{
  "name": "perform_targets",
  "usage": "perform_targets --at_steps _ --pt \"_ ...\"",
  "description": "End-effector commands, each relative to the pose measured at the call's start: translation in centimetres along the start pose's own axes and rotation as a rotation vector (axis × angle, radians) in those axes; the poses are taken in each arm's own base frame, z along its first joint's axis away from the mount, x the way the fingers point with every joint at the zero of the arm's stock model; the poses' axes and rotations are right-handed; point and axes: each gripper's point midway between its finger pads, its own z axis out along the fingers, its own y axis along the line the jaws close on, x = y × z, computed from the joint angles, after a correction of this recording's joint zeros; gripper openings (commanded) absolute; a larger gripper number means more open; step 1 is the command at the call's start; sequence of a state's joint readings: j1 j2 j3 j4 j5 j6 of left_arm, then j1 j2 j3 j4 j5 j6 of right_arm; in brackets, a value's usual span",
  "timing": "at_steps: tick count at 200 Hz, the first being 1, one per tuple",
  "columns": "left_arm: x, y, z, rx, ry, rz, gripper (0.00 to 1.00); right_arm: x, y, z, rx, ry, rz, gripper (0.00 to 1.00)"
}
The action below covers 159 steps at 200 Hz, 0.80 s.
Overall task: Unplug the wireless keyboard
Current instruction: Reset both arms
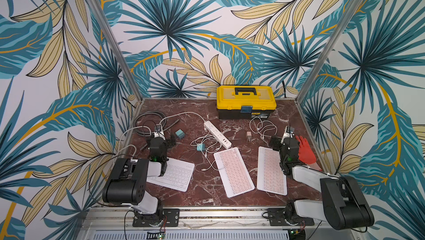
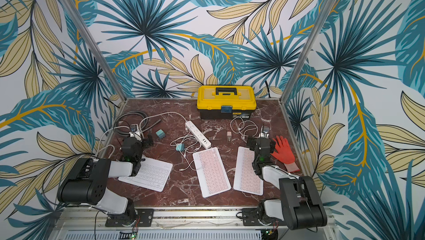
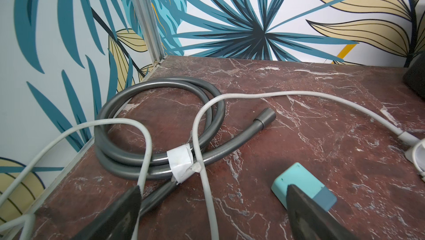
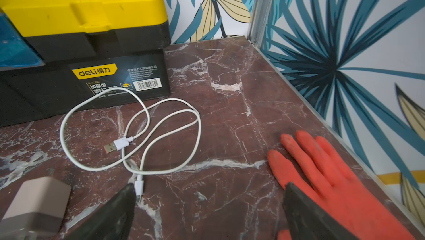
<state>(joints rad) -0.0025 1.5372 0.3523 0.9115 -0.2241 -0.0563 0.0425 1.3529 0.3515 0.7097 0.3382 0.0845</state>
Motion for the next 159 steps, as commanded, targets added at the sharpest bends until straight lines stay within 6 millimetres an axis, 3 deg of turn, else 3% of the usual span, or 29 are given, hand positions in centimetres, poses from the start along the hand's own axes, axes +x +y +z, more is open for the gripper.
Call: perform_targets --at_steps 1,7,16,21,32,48,159 --pt "-1.2 0.2 0.2 -0.008 -0.04 -0.014 0.99 -1.4 1.5 0.7 -0.09 -0.15 0.007 0.99" --pt "-1.2 0.1 0.2 -0.008 -0.041 -0.014 0.99 -1.0 1.4 1.2 -0.083 -0.155 0.006 0.99" --pt "-1.2 0.1 0.2 -0.007 -0.04 -0.015 0.99 0.1 1.5 1.7 -0.073 -0.03 -0.008 0.99" --pt "-1.2 0.1 0.2 -0.007 -0.041 -0.014 1.0 -0.4 1.5 2.0 -0.058 0.003 0.005 1.0" --pt "-1.2 0.2 0.2 -0.008 -0.04 -0.016 0.99 -1.0 1.8 2.2 -0.077 -0.08 -0.015 1.0" --pt "-1.2 0.2 0.2 -0.008 -0.041 -0.015 1.0 -0.3 1.6 2.3 -0.061 -0.006 -0.005 0.99" --pt "-1.3 0.1 0.3 -0.001 -0.041 -0.016 0.99 -0.6 1.6 2.1 -0.067 -0.033 -0.01 1.0"
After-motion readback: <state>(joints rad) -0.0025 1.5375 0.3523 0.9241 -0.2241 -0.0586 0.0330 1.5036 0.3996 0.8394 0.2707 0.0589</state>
